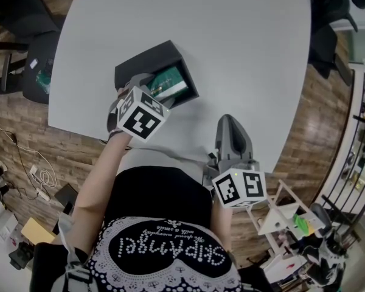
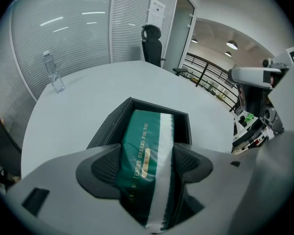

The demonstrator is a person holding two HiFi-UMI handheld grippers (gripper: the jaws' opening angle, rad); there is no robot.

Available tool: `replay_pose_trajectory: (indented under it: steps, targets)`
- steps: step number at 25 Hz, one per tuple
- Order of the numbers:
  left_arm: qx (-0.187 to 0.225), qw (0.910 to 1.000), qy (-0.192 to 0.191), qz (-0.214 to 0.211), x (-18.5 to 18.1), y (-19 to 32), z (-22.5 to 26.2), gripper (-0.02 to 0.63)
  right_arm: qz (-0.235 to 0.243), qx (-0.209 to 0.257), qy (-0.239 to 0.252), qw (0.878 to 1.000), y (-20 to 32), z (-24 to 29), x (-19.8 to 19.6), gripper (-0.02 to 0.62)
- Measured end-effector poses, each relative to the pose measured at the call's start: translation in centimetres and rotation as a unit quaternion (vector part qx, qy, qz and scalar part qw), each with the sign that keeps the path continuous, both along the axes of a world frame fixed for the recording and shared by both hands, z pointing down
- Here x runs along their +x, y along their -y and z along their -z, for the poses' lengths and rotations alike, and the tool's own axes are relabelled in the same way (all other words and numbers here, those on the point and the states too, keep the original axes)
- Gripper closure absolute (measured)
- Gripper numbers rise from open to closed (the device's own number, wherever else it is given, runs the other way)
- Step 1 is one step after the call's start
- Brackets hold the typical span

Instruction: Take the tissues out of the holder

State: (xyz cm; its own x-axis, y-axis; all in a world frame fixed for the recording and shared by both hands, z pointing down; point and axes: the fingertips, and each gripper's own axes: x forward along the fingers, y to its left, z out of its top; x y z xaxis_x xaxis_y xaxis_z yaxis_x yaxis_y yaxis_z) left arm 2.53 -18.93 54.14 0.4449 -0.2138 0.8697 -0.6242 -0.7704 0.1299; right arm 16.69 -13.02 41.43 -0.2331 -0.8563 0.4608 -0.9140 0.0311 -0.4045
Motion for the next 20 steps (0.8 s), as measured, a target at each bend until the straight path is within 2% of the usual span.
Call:
replay_pose_trajectory:
  steps: [12, 20]
  targets:
    - [0.033, 0.9993, -0.014, -0.005, 0.1, 0.4, 2.7, 0.256, -0.011, 0.011, -0.004, 1.0, -0.7, 0.7, 0.5, 0.56]
    - [0.065, 0.9973, -0.035, 0.01, -0.2, 0.8, 4.9, 0.256, -0.005, 0.018, -0.007, 1.0, -0.7, 1.3, 0.1, 0.56]
